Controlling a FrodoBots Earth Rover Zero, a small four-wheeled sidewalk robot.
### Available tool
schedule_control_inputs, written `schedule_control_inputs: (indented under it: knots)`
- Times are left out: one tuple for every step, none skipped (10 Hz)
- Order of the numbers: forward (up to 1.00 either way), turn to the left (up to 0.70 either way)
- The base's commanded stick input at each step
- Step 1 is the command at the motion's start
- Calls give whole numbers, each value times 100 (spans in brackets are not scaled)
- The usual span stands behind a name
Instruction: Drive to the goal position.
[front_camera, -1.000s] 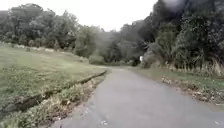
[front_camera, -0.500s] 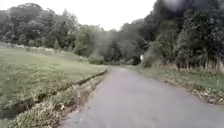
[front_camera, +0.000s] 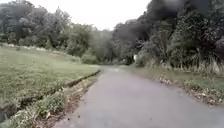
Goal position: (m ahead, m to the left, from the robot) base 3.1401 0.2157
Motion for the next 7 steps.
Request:
schedule_control_inputs:
  knots:
    - [50, -15]
    - [50, 0]
    - [50, 0]
    - [50, 0]
    - [50, 0]
    - [50, 0]
    - [50, 0]
